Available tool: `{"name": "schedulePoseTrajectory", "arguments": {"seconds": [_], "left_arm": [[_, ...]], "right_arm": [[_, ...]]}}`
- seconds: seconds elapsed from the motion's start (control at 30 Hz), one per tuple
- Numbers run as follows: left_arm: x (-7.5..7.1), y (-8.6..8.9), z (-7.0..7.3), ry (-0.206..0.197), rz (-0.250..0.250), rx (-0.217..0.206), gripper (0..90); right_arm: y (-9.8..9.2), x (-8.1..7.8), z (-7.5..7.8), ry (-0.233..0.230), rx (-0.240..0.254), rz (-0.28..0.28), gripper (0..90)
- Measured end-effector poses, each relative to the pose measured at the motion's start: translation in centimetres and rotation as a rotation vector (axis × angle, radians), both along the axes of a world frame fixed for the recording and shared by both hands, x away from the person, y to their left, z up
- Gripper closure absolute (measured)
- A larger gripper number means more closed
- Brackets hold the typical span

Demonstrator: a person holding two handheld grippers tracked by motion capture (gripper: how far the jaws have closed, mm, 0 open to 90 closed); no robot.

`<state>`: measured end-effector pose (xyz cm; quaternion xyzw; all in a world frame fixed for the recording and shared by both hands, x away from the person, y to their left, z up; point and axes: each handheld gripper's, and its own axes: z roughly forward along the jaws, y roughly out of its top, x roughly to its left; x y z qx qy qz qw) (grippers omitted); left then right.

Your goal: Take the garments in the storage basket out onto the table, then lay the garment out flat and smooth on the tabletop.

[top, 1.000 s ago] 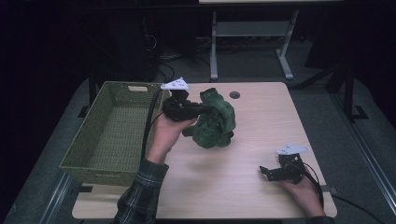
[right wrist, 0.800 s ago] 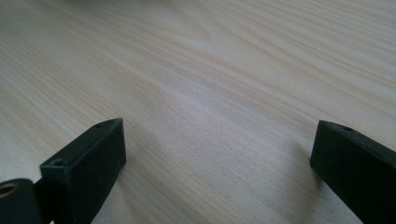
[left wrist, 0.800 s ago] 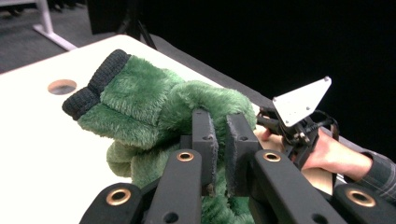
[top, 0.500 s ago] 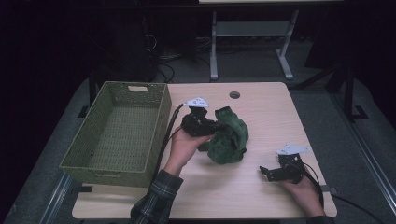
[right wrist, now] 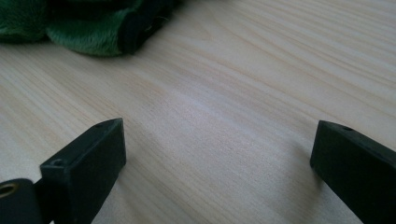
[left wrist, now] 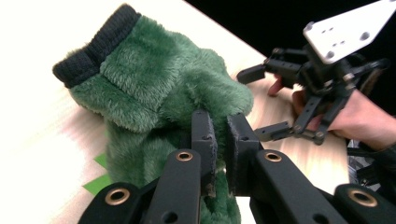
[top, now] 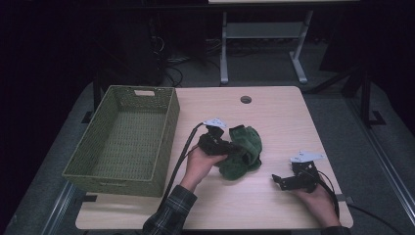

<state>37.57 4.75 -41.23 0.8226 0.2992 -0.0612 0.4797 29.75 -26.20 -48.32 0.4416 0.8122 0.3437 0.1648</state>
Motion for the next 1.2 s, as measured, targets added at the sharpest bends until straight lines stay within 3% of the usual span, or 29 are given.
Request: {"name": "schedulePoseTrajectory", "arguments": {"seconds": [0.23, 0.63, 0.83, 1.0, 1.2], "left_arm": [[0.3, -0.5, -1.8, -0.007, 0.015, 0.067, 81.5], [0.5, -0.3, -2.9, -0.023, 0.034, 0.108, 76.8], [-0.9, -0.4, -0.9, -0.071, 0.024, 0.119, 61.2], [-2.7, -0.3, 0.8, -0.113, 0.014, 0.108, 59.1], [-4.4, -1.0, 1.0, -0.146, -0.025, 0.136, 60.8]], "right_arm": [[0.0, 0.0, 0.0, -0.004, -0.002, 0.01, 3.1], [0.0, -0.1, 0.0, -0.005, -0.001, 0.012, 3.2], [0.0, -0.1, 0.0, -0.005, -0.002, 0.013, 3.1], [0.1, -0.1, 0.0, -0.005, -0.006, 0.007, 3.1], [0.2, 0.0, 0.1, 0.006, -0.008, 0.003, 3.4]]}}
